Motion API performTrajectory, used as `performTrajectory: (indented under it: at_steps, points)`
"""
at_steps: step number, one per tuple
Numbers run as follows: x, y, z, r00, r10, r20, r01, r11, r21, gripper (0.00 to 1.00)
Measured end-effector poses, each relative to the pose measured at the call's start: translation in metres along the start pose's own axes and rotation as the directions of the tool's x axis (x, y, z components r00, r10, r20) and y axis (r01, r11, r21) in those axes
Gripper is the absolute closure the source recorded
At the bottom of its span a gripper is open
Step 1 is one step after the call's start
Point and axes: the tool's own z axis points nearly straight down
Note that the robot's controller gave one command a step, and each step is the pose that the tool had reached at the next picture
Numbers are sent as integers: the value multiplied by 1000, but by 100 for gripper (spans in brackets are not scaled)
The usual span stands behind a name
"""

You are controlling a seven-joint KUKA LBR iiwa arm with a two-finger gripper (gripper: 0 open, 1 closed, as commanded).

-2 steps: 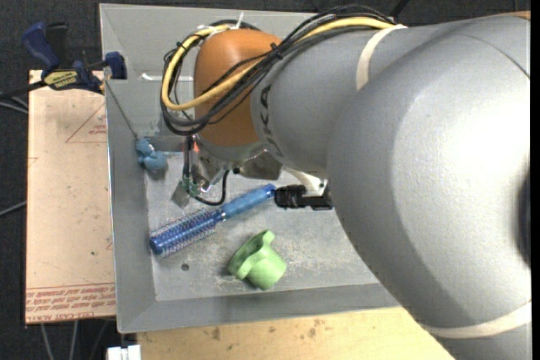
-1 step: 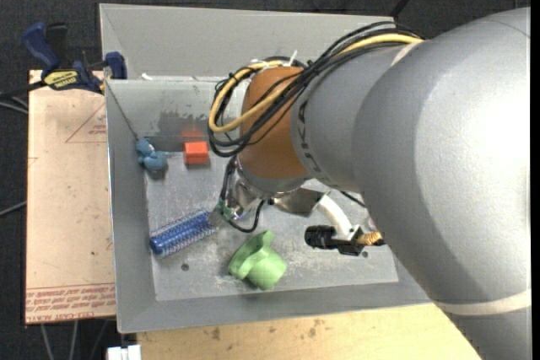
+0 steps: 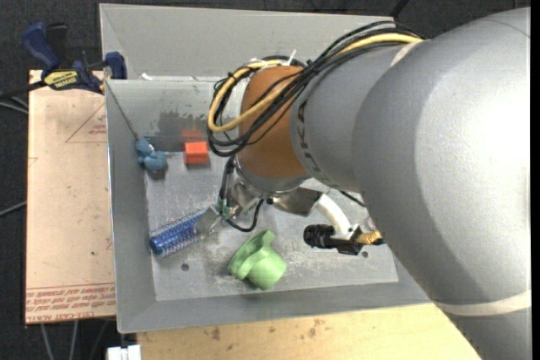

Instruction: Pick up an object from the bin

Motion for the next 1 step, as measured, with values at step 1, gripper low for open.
performTrajectory:
  at_steps: [1]
  points:
    - [16,41,47,999,45,-1,-45,999,1,0]
